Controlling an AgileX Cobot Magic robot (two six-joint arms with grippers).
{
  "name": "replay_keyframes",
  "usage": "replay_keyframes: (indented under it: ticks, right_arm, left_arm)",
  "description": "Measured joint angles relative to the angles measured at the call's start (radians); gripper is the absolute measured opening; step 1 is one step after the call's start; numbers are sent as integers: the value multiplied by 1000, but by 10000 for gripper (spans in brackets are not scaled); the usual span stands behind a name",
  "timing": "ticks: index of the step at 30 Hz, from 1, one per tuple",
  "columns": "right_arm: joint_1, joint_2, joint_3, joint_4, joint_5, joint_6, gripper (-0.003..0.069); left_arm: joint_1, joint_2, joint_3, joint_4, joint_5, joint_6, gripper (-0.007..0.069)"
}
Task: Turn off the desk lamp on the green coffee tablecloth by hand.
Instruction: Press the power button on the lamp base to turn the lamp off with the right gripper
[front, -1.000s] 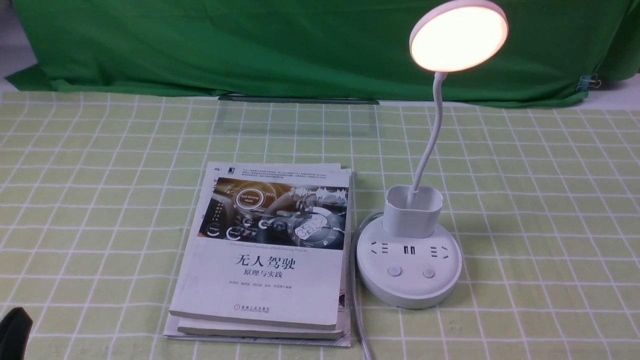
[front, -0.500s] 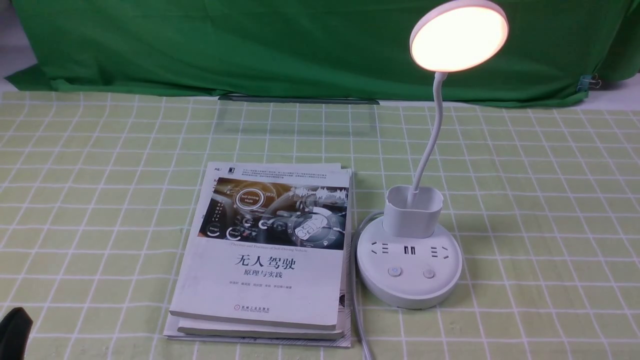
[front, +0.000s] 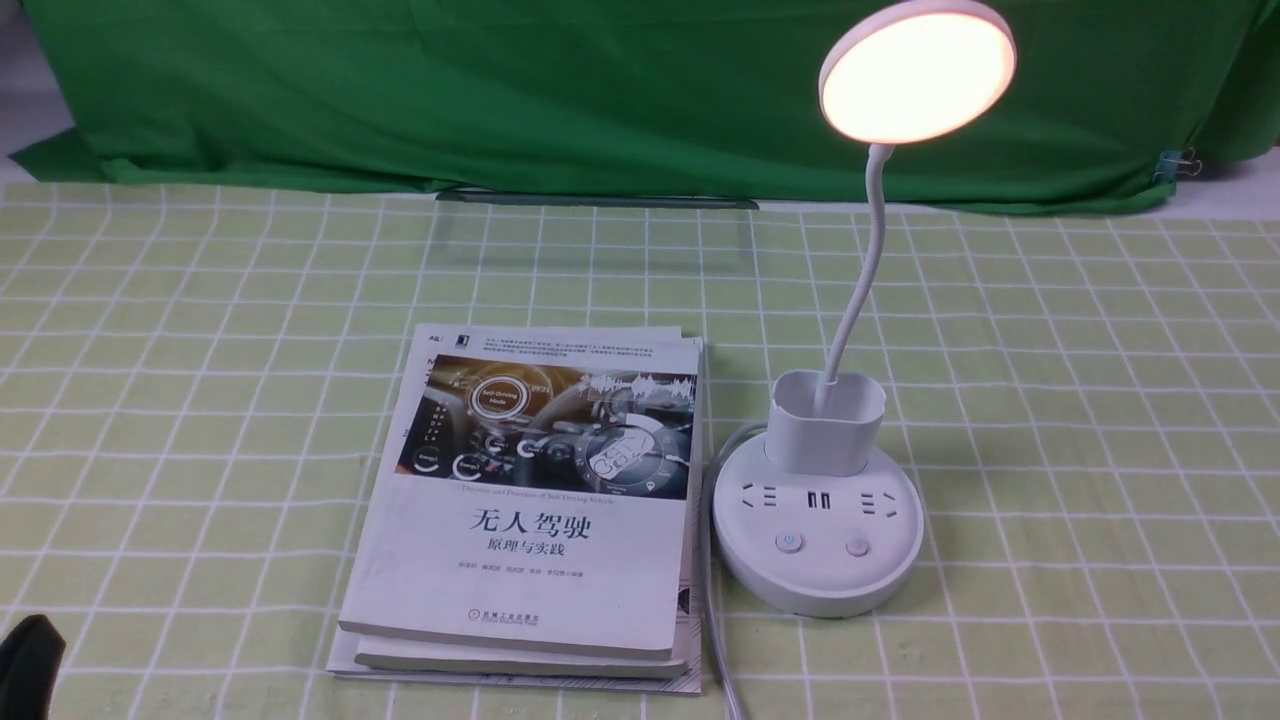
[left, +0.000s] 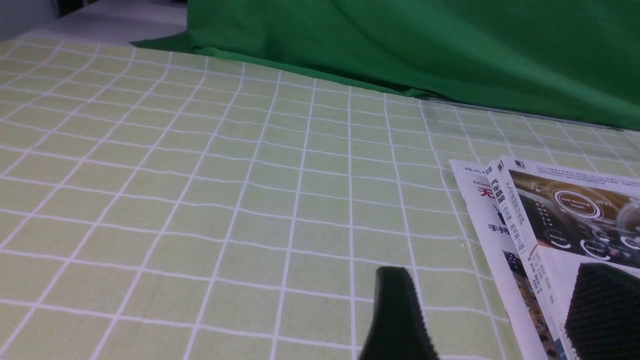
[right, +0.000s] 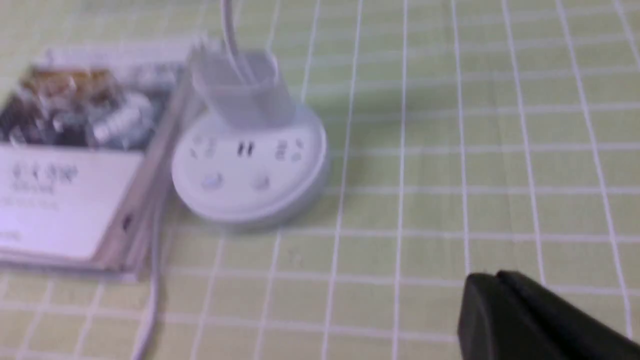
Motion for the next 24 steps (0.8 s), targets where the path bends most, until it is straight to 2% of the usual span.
replay_keyframes:
  ticks: [3, 6, 13, 17, 24]
  right_arm:
    - [1, 175, -81, 10, 46, -38, 43]
    - [32, 368, -154, 47, 16, -102, 43]
    - [234, 760, -337, 36, -28, -125, 43]
    - [315, 930, -440, 23, -30, -125, 43]
    - [341, 1086, -556, 11, -18, -124, 43]
  left_arm:
    - [0, 0, 0, 0, 0, 0, 410]
    - [0, 0, 0, 0, 0, 0, 410]
    - [0, 0, 0, 0, 0, 0, 410]
    - [0, 0, 0, 0, 0, 0, 410]
    - [0, 0, 0, 0, 0, 0, 410]
